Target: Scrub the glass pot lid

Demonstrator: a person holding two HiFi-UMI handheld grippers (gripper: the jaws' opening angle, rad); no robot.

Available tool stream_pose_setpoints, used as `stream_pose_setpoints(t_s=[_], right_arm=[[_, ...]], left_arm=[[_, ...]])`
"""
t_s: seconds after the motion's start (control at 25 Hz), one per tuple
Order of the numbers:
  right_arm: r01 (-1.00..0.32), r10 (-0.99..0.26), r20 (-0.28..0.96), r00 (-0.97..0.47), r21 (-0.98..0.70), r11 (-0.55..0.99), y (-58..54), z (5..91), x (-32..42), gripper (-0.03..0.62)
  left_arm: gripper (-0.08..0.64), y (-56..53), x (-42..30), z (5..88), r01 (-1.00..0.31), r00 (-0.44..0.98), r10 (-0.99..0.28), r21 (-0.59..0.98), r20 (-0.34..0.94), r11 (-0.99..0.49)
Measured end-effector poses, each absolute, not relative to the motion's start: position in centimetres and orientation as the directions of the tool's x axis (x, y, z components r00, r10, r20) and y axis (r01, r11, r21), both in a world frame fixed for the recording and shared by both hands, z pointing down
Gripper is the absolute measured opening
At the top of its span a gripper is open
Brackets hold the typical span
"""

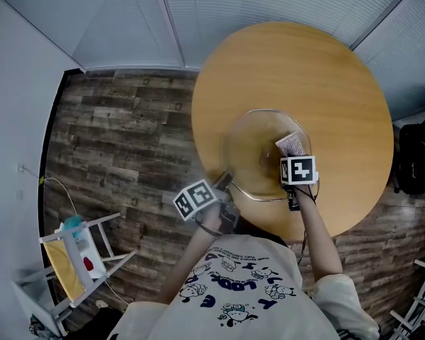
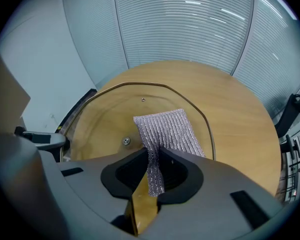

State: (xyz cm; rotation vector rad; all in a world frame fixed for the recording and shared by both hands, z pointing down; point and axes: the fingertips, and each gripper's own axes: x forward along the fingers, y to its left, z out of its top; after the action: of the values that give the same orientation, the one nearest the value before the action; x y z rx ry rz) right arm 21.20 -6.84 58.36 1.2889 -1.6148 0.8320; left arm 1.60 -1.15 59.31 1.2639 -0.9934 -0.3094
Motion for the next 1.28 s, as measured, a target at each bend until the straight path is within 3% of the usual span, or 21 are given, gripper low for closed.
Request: stream_pose_setpoints(t_s=[1.28], right_arm=[[-0.960,-0.323,0.940,-0.108,-0.014,0.281,-3.0,58.3,19.8,0.075]], left_arm=[[0.072,-1.0,1.6,59.4,-0.295,0.563,-0.692,0.893,0.451,0.341]])
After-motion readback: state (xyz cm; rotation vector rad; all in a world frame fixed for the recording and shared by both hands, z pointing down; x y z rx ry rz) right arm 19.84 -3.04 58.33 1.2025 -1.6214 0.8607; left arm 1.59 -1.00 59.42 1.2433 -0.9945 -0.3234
